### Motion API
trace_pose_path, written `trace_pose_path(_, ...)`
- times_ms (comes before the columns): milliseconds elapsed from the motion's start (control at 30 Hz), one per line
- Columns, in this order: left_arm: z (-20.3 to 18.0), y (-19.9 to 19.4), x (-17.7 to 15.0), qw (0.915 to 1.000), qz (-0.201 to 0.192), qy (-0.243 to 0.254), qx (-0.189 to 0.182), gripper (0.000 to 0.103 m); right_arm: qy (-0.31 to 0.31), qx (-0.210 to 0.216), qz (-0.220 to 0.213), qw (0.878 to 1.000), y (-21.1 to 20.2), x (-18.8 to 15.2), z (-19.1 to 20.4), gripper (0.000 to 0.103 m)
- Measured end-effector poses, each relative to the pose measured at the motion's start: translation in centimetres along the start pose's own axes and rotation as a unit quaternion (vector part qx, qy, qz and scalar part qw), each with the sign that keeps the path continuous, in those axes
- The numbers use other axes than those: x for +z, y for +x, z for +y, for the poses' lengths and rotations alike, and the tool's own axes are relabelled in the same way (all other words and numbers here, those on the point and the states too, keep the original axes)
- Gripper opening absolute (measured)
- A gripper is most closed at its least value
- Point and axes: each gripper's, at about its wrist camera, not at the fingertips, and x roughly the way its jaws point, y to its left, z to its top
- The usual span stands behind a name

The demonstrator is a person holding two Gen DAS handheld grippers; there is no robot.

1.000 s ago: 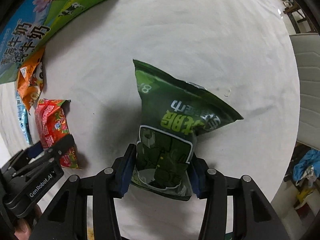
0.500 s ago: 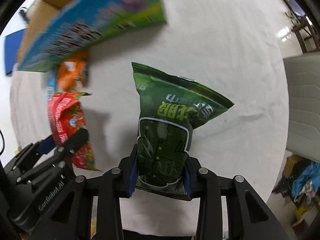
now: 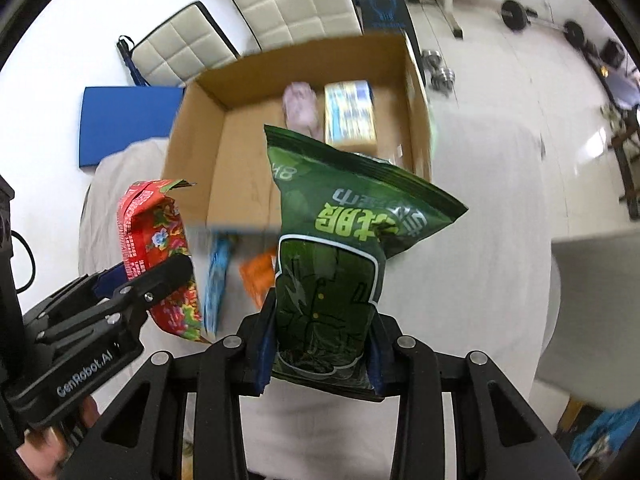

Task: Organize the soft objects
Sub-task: 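Lower both snack bags into the box beside the cloth and release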

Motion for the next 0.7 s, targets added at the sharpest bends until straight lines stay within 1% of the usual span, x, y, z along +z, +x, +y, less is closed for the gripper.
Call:
trace_pose_path(33,0.3,0.3,1.0,1.0000,0.002,-0.003,0.005,0.044,-0.003,-0.002,-0.001,1.000,0.1,0.7,0.2,0.038)
trace_pose_path(100,1.4,1.8,3.2,0.9998,0.013,-0.013,0.009,0.044,-0.008,-0.009,-0.001,1.000,0.8,3.1,0.8,0.038)
trace_pose_path(133,1.5,2.2,3.7,0.9996,0.019,-0.018,0.010,0.044,-0.009,-0.009,0.003,1.000,1.5,4.4,1.0,0.038)
trace_pose_path(233,2.8,4.6,6.1,0.9985,0.042,-0.032,0.016,0.044,-0.008,-0.010,0.014,1.000,3.2,6.8,1.3,0.038)
trace_pose_path(367,4.1,8.3,7.7,0.9960,0.074,-0.044,0.026,0.044,0.001,0.001,0.042,0.999,7.7,10.2,1.8,0.038)
trace_pose_path(433,4.8,10.1,8.0,0.9941,0.092,-0.049,0.031,0.044,-0.005,0.008,0.059,0.998,9.7,11.0,2.4,0.038)
trace_pose_path(567,6.1,14.0,7.9,0.9882,0.137,-0.062,0.027,0.044,-0.022,0.008,0.093,0.995,14.4,11.3,3.3,0.038)
trace_pose_path(700,6.5,16.1,7.8,0.9835,0.167,-0.068,0.019,0.044,-0.032,0.002,0.117,0.993,17.8,11.6,4.0,0.038)
